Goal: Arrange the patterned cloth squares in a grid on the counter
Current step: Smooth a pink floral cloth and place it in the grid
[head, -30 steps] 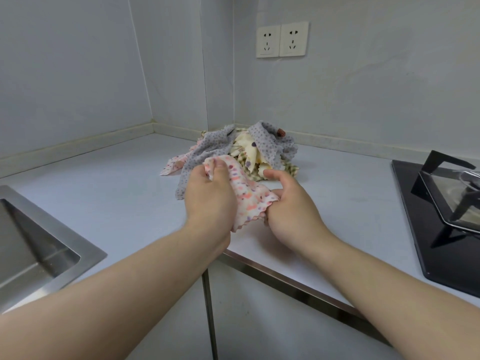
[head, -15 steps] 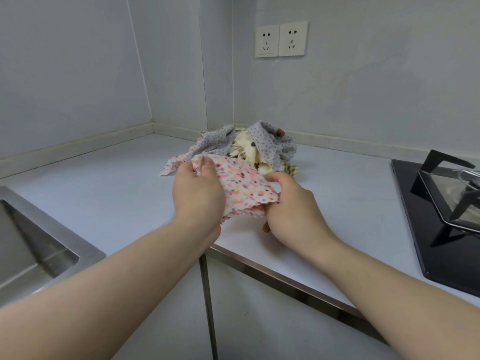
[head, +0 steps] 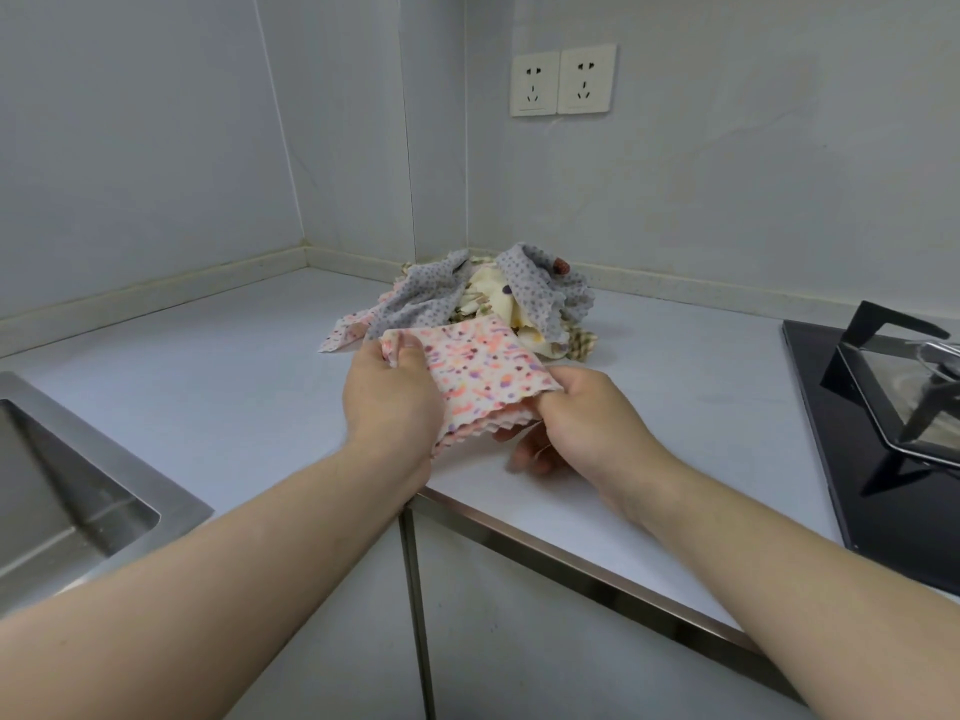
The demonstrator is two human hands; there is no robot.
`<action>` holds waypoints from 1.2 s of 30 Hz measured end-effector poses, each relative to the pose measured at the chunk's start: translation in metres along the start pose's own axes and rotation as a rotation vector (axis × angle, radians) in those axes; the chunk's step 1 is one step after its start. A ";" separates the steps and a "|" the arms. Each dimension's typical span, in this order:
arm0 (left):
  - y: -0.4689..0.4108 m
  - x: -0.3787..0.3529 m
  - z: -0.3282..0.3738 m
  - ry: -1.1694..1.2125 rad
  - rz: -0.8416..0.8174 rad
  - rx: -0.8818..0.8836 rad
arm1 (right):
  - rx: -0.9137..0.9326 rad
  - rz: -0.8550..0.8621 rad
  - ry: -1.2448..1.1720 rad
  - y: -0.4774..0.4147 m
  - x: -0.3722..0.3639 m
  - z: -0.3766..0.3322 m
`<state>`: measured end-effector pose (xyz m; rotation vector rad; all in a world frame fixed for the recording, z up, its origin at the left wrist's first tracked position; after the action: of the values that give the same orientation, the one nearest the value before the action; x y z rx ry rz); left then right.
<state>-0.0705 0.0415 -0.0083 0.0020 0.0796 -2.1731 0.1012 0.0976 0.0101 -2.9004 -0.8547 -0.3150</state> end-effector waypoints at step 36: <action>0.048 -0.015 0.046 -0.341 -0.112 -0.565 | 0.260 0.447 0.107 -0.005 0.033 -0.010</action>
<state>-0.0212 0.0234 0.0355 -0.7048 0.5028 -2.1604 0.1244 0.1176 0.0275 -2.6980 -0.1981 -0.2871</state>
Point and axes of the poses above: each hand's wrist, its own y-axis away from the middle knuckle, its own x-axis out of the back of the hand, z = x × y, the point moved 6 cm from there along -y, towards the middle knuckle, and after that the axes turned 4 degrees about -y, right-handed, at the moved point
